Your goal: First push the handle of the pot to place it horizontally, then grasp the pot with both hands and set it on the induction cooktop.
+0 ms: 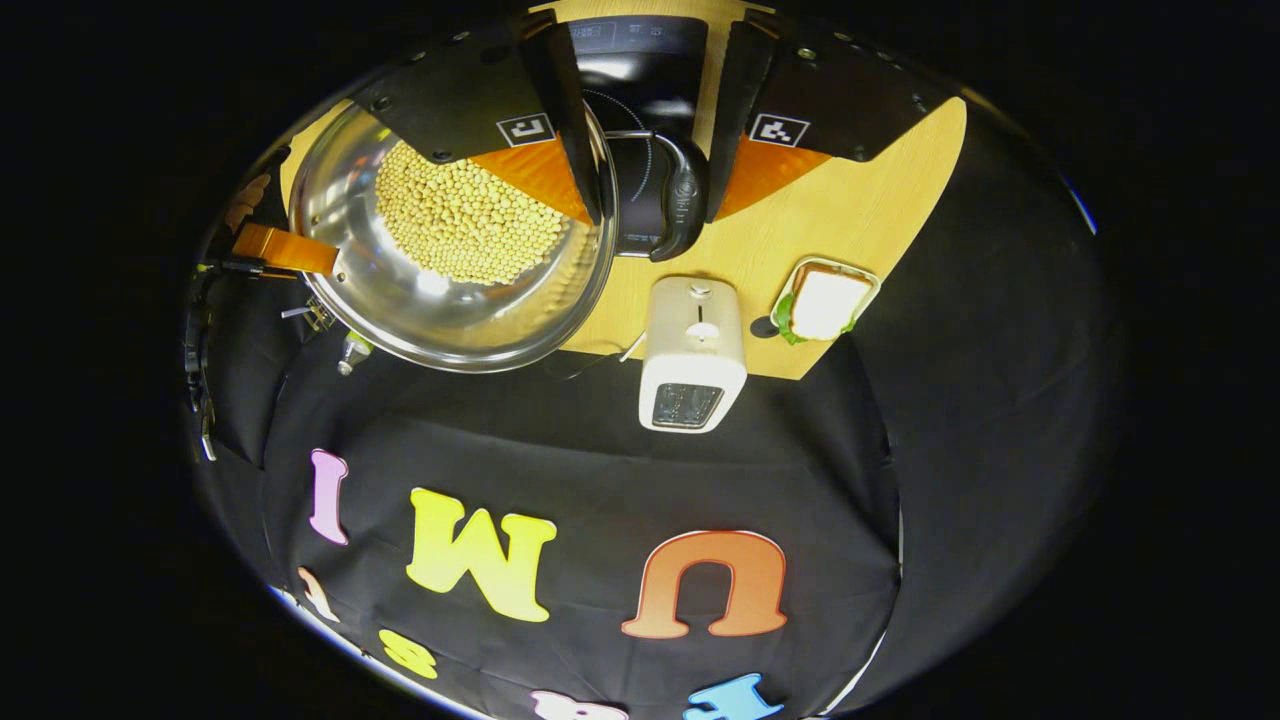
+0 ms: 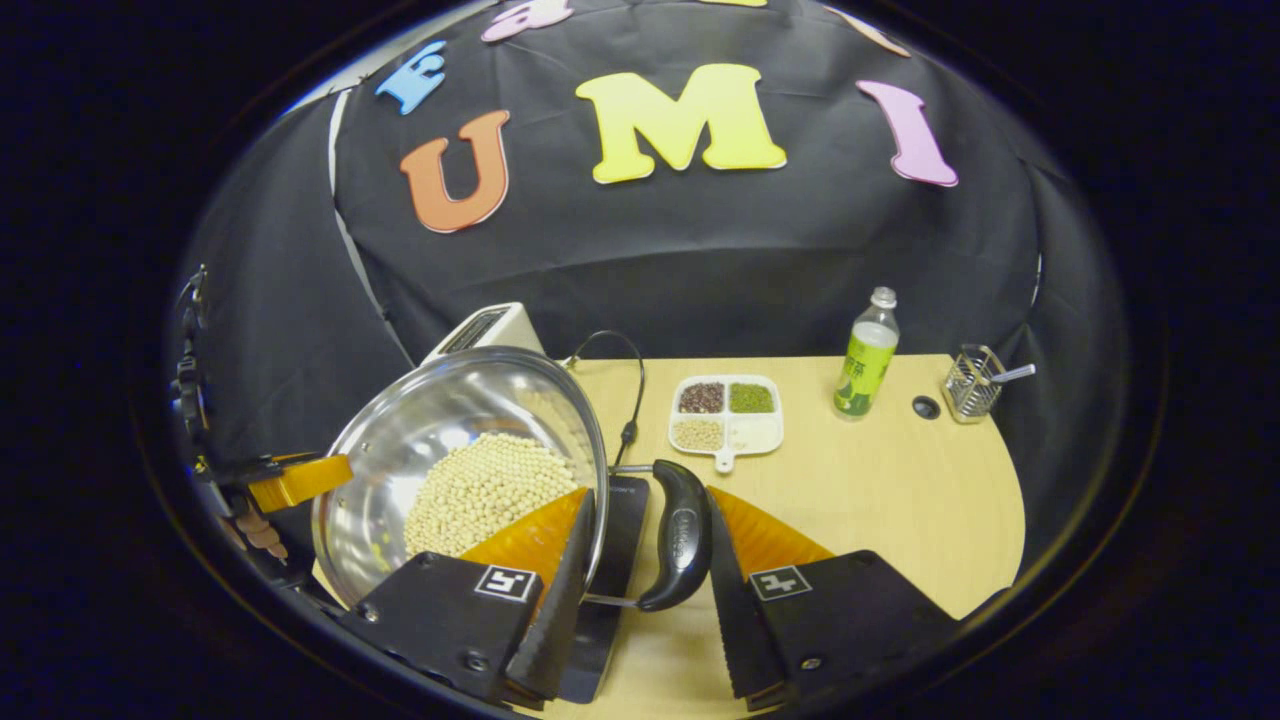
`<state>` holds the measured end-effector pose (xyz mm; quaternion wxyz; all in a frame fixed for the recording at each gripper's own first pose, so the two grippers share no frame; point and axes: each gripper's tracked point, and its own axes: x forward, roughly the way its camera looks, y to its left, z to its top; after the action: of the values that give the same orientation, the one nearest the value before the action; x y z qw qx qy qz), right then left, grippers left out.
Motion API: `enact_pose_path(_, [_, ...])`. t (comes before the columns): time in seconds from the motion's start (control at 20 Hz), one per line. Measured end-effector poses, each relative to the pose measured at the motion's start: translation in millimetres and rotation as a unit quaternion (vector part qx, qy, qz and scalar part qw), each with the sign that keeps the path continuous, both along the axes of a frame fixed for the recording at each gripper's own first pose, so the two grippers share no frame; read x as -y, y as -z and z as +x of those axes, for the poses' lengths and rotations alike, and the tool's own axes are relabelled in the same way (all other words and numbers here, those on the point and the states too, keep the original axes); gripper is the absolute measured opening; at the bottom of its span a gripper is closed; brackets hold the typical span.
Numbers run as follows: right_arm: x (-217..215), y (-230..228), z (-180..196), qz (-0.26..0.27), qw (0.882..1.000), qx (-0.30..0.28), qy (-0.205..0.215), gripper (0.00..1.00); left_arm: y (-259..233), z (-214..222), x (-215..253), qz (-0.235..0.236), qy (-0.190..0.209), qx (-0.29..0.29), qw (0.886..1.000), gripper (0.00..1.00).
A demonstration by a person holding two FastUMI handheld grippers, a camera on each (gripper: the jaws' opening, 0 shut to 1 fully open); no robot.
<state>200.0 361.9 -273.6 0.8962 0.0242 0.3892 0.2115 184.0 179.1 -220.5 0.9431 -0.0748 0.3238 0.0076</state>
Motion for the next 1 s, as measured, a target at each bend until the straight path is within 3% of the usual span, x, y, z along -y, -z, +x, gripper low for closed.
enact_pose_path(0.6, [-39,70,-2,-0.008,0.999,-0.037,-0.023,0.64,6,1,-2,-0.009,-0.019,-0.051,0.998,0.55])
enact_pose_path(0.9, [-35,93,-4,-0.014,0.999,-0.048,-0.011,0.63,11,2,-1,-0.014,-0.011,-0.064,0.998,0.55])
enact_pose_path(1.0, [-31,105,-10,0.001,0.998,-0.068,-0.001,0.64,3,3,-2,-0.007,-0.011,-0.045,0.999,0.56])
